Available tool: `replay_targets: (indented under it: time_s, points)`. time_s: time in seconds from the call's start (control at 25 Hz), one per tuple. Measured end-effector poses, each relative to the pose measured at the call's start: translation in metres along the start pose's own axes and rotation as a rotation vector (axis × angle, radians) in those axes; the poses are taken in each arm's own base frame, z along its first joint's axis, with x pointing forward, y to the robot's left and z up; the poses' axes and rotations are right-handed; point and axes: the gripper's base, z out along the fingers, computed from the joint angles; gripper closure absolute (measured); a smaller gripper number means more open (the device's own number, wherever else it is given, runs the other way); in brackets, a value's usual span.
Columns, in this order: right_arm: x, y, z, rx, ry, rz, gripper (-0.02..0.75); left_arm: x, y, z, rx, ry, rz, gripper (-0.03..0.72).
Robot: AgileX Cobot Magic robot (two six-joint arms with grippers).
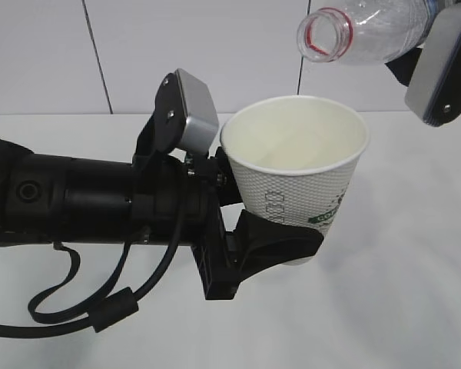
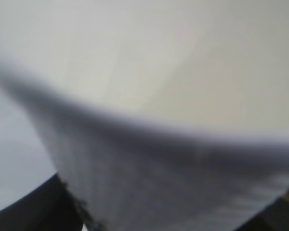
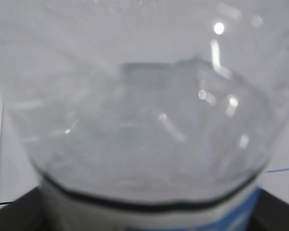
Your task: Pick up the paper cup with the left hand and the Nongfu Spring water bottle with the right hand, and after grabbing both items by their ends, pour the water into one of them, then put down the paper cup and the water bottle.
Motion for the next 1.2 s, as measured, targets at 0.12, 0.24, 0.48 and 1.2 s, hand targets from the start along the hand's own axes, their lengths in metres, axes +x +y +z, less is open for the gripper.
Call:
replay_targets:
  time_s: [0.12, 0.24, 0.48, 1.2]
  points:
    - [0.0000, 0.0000, 0.0000, 0.000, 0.000, -0.006, 0.244, 0.0000, 0.0000, 0.0000, 0.000, 0.000, 0.000, 0.165]
    - [0.0000, 0.0000, 0.0000, 0.000, 0.000, -0.008, 0.244, -0.0001, -0.0001, 0.0000, 0.001, -0.002, 0.000, 0.165]
    - [0.0000, 0.0000, 0.0000, 0.000, 0.000, -0.011, 0.244, -0.0008, -0.0008, 0.0000, 0.009, -0.009, 0.000, 0.165]
    - [-0.0002, -0.0001, 0.0000, 0.002, -0.002, -0.030, 0.244, -0.0012, -0.0011, 0.0000, 0.012, -0.013, 0.000, 0.169]
